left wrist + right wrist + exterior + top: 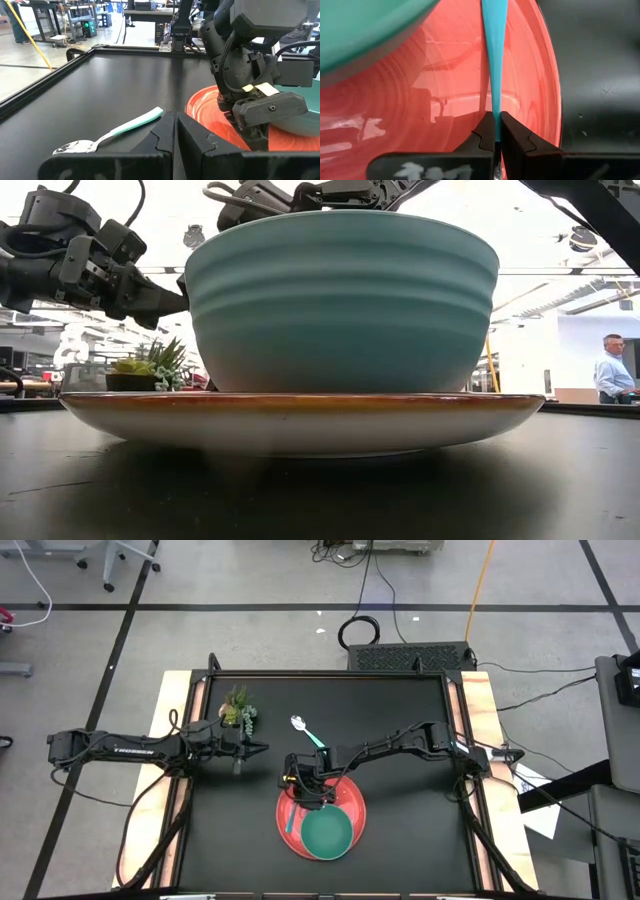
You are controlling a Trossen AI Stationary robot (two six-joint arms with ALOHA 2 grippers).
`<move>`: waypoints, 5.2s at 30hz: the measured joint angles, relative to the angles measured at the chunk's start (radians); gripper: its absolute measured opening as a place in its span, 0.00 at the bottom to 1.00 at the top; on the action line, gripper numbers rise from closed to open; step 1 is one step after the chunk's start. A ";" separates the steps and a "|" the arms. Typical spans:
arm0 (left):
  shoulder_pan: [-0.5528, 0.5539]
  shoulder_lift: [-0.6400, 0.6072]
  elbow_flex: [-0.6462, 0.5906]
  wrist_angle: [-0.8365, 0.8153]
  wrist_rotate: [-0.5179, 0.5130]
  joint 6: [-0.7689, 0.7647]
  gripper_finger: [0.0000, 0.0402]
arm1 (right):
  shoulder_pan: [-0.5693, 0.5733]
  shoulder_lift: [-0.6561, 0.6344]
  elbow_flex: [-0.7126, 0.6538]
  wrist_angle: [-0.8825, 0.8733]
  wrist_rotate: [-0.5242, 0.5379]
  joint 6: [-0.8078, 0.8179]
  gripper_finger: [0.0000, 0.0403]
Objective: Set table place
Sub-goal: Put the blue fork on the orange plate to the left of the green bowl, then adjust the green bowl on the orange plate
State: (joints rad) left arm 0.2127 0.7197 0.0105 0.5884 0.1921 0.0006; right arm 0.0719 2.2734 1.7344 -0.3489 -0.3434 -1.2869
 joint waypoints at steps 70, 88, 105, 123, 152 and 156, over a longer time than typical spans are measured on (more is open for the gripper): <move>0.000 0.000 0.000 0.000 0.000 -0.006 0.06 | 0.000 0.002 -0.001 -0.006 -0.025 0.073 0.12; 0.000 0.000 0.000 0.000 0.000 -0.006 0.06 | 0.001 0.002 -0.001 -0.008 -0.028 0.143 0.13; 0.000 0.000 0.000 0.000 0.000 -0.010 0.06 | 0.002 0.000 0.000 -0.022 -0.028 0.191 0.22; 0.000 0.000 0.000 0.000 0.000 -0.014 0.06 | 0.000 0.000 0.049 -0.077 -0.029 0.203 0.22; 0.000 0.000 0.000 -0.004 0.000 -0.026 0.06 | -0.102 -0.351 0.047 -0.163 -0.023 0.314 0.00; 0.000 0.000 0.000 -0.014 0.000 -0.026 0.06 | -0.073 -0.475 0.023 -0.211 -0.023 0.397 0.00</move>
State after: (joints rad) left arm 0.2123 0.7197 0.0101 0.5743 0.1917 -0.0249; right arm -0.0007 1.7989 1.7576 -0.5600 -0.3661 -0.8899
